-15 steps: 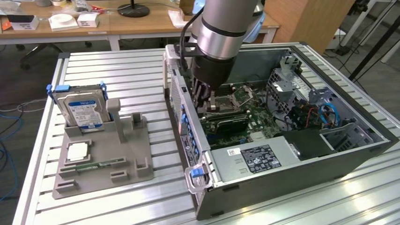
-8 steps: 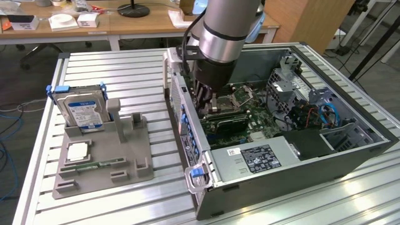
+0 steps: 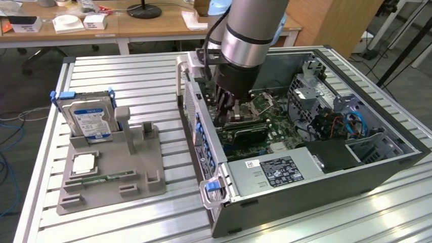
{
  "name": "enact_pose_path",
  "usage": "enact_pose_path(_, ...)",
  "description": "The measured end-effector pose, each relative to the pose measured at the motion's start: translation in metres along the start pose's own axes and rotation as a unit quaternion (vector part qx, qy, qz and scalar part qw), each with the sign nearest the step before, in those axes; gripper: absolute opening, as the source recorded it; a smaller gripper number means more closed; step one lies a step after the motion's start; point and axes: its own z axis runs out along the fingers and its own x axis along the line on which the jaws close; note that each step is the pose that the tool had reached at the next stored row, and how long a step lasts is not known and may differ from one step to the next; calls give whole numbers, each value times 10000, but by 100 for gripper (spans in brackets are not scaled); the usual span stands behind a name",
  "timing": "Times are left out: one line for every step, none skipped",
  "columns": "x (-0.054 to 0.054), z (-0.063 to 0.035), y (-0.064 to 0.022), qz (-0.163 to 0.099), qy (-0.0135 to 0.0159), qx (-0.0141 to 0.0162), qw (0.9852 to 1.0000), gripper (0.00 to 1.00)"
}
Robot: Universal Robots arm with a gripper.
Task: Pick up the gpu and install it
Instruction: 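Press down on the gpu until it lock into place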
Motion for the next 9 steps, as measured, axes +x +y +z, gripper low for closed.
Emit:
enact_pose_path(-2,0,-24,-1,-2,0,10000,11)
enact_pose_path(-4,0,-46,-1,-3,0,10000,11)
enact_pose_path(-5,-1,-72,0,-4,0,10000,11)
enact_pose_path(-7,-1,-97,0,-4,0,10000,11)
enact_pose_path(-8,-1,-122,0,-5,0,10000,11)
enact_pose_path(-9,-2,-150,-1,-5,0,10000,11)
enact_pose_path(-11,-2,-176,-1,-6,0,10000,11)
enact_pose_path(-11,-3,-190,-1,-5,-3,10000,11)
enact_pose_path(-11,-2,-190,-1,-6,-2,10000,11)
